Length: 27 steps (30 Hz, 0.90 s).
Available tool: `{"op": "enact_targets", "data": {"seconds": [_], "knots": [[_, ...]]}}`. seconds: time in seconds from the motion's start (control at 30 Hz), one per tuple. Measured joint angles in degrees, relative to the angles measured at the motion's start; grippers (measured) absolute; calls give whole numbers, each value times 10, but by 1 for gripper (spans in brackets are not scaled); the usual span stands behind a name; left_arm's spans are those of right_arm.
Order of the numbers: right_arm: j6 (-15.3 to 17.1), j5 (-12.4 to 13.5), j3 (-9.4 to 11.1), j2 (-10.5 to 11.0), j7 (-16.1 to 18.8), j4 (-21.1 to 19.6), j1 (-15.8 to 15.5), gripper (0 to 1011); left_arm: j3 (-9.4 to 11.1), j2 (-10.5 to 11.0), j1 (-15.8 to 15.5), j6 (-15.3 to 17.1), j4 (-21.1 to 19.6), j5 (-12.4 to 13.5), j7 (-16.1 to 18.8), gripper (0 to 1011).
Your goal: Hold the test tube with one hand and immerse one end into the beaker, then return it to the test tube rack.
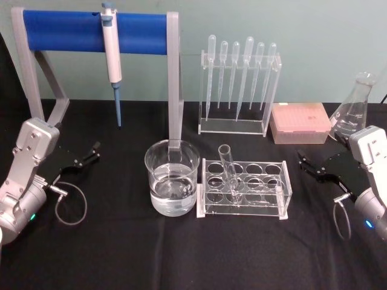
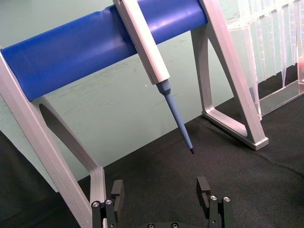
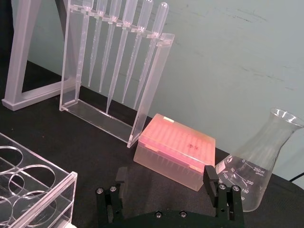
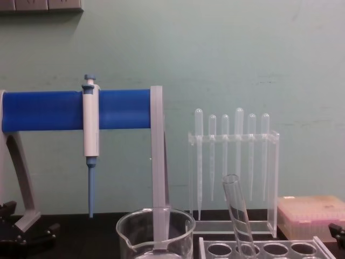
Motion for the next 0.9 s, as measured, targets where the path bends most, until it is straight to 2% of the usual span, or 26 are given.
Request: {"op": "enact_targets", "data": {"seconds": [0.9], "knots": [[0,0,0,0,0,0,0,1003,0,0,0,0,0,0,0,1000]]}}
